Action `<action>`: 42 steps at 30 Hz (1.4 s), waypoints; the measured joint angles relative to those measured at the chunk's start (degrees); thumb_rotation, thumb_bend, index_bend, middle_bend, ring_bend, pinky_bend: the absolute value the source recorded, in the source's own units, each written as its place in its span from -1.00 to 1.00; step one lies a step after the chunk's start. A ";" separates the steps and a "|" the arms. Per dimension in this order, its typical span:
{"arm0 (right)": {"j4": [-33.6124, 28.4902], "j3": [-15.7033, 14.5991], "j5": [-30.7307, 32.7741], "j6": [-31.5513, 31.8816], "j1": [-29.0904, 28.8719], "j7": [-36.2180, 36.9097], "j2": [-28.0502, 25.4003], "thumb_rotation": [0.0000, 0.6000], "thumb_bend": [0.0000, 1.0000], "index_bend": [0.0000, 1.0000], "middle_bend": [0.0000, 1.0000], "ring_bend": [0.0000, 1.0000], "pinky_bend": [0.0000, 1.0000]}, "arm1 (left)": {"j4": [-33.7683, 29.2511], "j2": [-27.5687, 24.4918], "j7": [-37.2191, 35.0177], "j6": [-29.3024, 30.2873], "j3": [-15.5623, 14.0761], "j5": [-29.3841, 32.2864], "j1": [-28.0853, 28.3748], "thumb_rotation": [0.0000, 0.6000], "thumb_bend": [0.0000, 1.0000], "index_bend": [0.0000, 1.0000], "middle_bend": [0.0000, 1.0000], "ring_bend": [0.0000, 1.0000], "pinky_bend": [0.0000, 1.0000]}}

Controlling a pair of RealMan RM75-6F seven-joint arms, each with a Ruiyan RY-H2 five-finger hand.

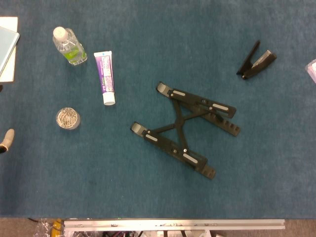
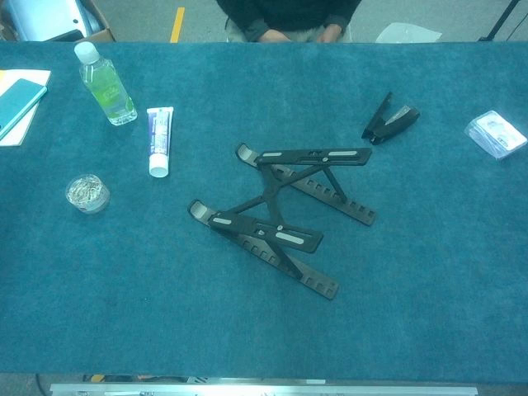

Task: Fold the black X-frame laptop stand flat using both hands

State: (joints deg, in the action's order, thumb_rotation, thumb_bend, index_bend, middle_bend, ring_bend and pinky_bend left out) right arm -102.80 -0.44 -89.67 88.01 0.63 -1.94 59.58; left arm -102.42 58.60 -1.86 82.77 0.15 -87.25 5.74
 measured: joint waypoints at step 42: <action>-5.72 0.47 2.11 -19.70 -11.69 -16.87 3.10 1.00 -0.85 -0.94 -0.72 -0.97 -0.97 | 1.06 1.29 0.02 -2.44 0.29 0.96 1.32 1.00 -0.32 -1.00 -1.00 -1.00 -1.00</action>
State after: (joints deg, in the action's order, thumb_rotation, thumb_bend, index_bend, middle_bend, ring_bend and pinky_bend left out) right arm -108.53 0.03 -87.56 68.31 -11.06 -18.82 62.68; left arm -101.36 59.89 -1.84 80.34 0.44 -86.29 7.06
